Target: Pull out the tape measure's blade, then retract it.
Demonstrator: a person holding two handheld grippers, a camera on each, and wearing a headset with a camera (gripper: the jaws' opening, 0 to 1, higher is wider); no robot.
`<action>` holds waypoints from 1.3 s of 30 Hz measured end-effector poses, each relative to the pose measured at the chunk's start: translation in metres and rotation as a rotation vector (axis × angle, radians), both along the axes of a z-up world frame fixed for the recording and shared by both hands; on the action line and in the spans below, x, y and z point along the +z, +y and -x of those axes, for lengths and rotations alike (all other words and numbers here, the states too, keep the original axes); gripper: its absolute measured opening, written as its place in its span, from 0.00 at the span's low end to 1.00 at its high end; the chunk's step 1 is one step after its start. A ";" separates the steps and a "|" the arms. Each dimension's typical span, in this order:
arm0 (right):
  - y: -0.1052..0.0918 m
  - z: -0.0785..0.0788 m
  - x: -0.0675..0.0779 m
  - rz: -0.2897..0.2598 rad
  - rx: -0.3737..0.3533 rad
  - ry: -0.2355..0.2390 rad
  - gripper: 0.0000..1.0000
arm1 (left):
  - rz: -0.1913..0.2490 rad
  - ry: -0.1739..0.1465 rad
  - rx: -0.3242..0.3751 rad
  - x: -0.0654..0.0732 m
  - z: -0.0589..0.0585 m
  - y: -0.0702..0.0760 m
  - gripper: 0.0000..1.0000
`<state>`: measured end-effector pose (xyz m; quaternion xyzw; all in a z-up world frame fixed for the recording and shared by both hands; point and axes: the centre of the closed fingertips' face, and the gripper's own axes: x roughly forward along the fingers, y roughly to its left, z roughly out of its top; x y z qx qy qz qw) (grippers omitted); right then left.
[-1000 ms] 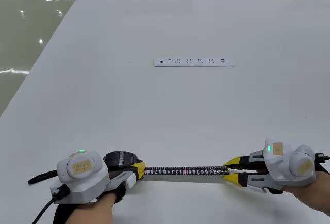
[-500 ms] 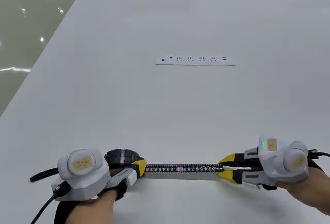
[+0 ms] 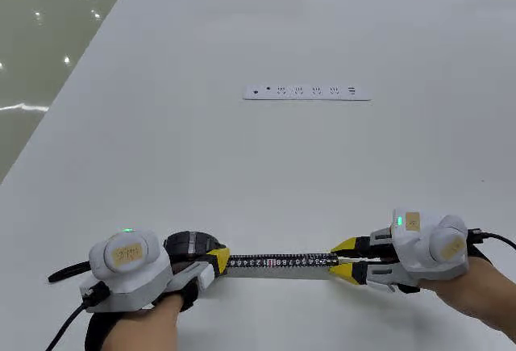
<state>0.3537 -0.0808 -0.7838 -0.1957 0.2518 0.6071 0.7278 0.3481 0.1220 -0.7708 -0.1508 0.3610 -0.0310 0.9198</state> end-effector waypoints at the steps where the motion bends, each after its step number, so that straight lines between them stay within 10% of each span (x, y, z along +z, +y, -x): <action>1: 0.001 0.000 0.000 0.000 0.001 0.001 0.10 | 0.000 0.000 0.000 0.000 0.000 0.000 0.58; 39: 0.038 0.000 -0.001 -0.043 0.005 0.056 0.10 | 0.015 -0.003 0.004 0.000 -0.001 0.000 0.58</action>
